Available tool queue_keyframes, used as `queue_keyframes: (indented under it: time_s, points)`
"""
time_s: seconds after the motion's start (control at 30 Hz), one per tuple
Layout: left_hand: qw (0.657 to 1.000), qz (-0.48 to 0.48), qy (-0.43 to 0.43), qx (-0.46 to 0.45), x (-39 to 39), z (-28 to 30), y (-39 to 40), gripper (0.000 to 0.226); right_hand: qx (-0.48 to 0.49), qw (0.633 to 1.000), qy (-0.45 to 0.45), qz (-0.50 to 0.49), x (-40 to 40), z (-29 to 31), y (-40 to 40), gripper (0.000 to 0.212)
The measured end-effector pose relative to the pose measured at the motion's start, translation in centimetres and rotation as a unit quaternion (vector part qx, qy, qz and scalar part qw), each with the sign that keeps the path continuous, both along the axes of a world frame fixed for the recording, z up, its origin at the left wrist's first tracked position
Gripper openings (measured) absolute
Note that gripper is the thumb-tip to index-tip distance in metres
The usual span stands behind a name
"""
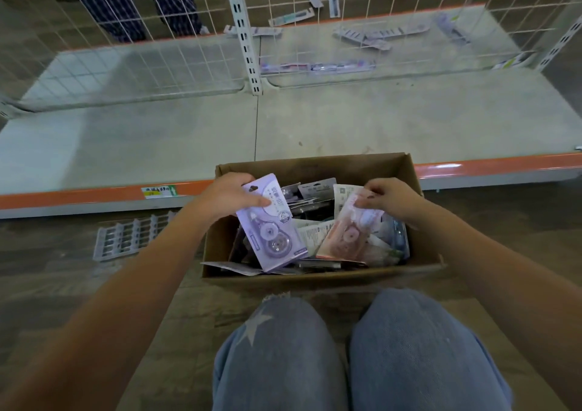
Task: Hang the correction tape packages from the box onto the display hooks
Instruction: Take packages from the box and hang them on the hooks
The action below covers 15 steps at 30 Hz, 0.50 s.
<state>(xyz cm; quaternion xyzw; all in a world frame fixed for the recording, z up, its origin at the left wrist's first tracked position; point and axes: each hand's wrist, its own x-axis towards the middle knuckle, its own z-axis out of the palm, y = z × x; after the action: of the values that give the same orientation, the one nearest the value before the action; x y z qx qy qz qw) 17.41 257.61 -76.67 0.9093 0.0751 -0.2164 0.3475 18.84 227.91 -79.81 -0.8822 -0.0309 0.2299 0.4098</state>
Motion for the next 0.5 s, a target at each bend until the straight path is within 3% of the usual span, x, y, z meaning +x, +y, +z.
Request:
queue_keyframes:
  time_s: [0.2,0.3,0.4,0.43,0.5]
  points:
    - [0.997,-0.019,0.050,-0.051,-0.2,-0.4,-2.0,0.033,-0.042,0.999,-0.001,0.018,-0.4,-0.3,3.3,0.037]
    - [0.991,-0.068,0.111,-0.031,0.0,0.4,-1.6,0.038,-0.080,0.994,0.021,0.074,-0.9,-0.6,3.1,0.041]
    - [0.983,-0.095,0.150,-0.051,0.2,1.0,-1.1,0.044,-0.133,0.981,0.056,0.132,-1.4,-0.6,2.1,0.059]
    - [0.980,-0.101,0.161,-0.060,0.2,1.0,-0.9,0.045,-0.151,0.977,0.051,0.143,-1.5,-0.8,1.8,0.060]
    - [0.976,-0.111,0.172,-0.070,0.4,1.0,-0.5,0.045,-0.144,0.980,0.015,0.137,-1.4,-1.2,1.3,0.044]
